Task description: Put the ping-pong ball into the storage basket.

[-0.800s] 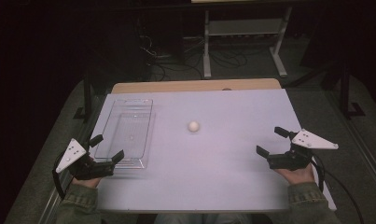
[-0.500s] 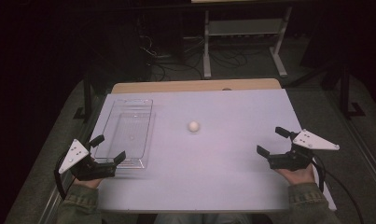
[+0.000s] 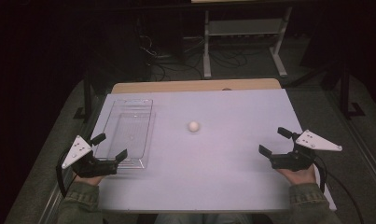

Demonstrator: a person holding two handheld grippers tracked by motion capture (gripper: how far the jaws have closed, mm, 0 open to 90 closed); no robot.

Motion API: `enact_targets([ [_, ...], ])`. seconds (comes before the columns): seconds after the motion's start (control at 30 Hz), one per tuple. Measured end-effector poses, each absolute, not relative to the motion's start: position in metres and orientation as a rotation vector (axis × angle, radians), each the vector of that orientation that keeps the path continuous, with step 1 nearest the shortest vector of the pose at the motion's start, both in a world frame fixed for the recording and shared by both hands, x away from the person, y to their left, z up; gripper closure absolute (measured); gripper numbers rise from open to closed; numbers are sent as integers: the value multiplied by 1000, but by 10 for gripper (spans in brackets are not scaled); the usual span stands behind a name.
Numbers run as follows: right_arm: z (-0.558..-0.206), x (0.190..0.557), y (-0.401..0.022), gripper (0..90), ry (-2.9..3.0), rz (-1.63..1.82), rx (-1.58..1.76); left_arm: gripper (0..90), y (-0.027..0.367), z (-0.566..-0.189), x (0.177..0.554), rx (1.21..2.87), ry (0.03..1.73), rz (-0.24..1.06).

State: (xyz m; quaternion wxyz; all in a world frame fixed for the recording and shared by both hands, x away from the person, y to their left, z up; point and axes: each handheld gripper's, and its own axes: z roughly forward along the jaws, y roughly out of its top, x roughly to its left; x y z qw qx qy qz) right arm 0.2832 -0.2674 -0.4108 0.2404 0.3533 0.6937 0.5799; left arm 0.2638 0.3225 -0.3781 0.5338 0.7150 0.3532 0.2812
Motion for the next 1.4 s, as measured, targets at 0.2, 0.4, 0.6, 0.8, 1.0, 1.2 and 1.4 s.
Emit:
enact_targets([
  [0.2,-412,284,-265,0,1916,1574,967,0,317,-372,269,1770,847,643],
  [0.4,-412,283,-265,0,1920,1570,969,0,313,-359,274,1800,820,636],
  [0.6,-412,283,-265,0,1922,1570,966,0,305,-350,279,1869,768,597],
  [0.8,-411,282,-264,0,1929,1565,950,0,298,-343,284,1916,737,578],
  [1.0,-411,282,-264,0,1933,1562,953,0,296,-338,290,1945,740,560],
  [1.2,-411,282,-263,0,1938,1557,951,0,294,-330,295,1967,728,559],
  [1.4,-411,281,-263,0,1938,1554,949,0,291,-326,300,1998,718,553],
])
